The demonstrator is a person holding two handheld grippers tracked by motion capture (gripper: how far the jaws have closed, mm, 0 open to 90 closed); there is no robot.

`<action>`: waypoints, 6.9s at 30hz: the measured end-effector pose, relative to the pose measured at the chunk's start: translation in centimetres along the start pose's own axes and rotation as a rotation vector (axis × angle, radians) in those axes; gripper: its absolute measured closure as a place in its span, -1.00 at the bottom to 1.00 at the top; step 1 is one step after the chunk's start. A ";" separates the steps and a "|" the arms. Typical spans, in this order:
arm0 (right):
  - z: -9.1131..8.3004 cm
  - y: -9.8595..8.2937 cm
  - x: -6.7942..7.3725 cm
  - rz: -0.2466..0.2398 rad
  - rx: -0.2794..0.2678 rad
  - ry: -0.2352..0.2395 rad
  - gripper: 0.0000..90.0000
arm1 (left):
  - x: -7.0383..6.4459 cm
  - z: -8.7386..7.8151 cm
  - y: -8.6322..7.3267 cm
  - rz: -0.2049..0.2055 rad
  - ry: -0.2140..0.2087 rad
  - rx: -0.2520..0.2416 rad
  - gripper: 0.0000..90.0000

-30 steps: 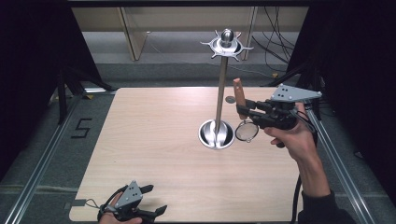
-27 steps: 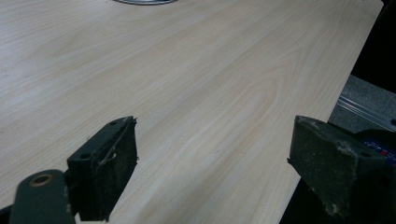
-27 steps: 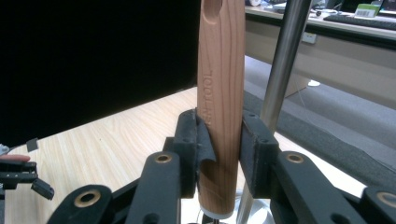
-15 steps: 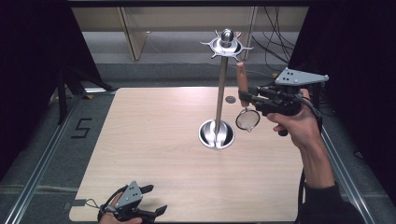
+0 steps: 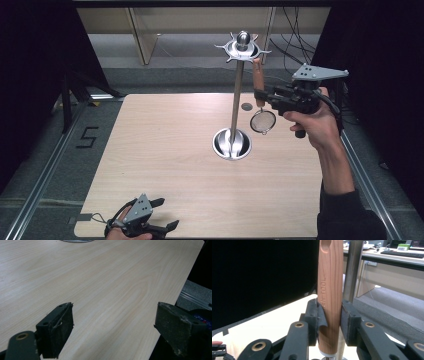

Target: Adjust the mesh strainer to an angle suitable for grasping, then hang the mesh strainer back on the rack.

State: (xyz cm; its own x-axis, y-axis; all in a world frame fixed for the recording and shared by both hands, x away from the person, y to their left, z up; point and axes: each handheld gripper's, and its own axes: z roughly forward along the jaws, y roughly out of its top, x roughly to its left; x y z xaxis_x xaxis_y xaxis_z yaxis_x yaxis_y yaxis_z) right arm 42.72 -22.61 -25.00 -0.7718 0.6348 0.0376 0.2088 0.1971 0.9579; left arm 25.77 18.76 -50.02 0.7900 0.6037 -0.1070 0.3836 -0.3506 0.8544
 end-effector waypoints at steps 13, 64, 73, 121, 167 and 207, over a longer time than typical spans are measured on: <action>1.0 0.0 -0.6 0.033 0.014 0.013 0.58 | 0.0 0.0 0.0 0.000 0.000 0.001 -0.67; -2.0 -3.3 0.9 -0.007 0.019 -0.054 0.26 | -0.1 0.0 0.0 -0.013 0.001 0.009 -0.67; -2.1 -4.5 0.9 0.013 0.003 -0.058 0.23 | -0.1 0.0 0.0 -0.013 -0.003 0.009 -0.67; -1.0 -10.5 1.5 0.060 0.114 -0.097 -0.09 | 0.0 0.1 0.3 0.010 -0.003 0.016 -0.67; 1.0 -16.1 2.9 0.147 0.298 -0.009 -0.22 | 0.0 -0.2 0.1 0.024 0.008 0.023 -0.67; 1.7 -19.7 3.9 0.150 0.317 -0.026 -0.26 | -0.4 -0.1 0.0 -0.025 -0.002 0.007 -0.67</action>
State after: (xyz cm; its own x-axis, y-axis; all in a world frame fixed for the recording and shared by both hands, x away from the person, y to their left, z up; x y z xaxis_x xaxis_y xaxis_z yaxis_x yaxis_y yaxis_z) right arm 36.65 -22.72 -44.21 -0.7038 0.6922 0.1600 0.4977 0.3196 0.8064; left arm 25.38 18.57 -49.94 0.7808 0.6112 -0.1294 0.4068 -0.3401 0.8479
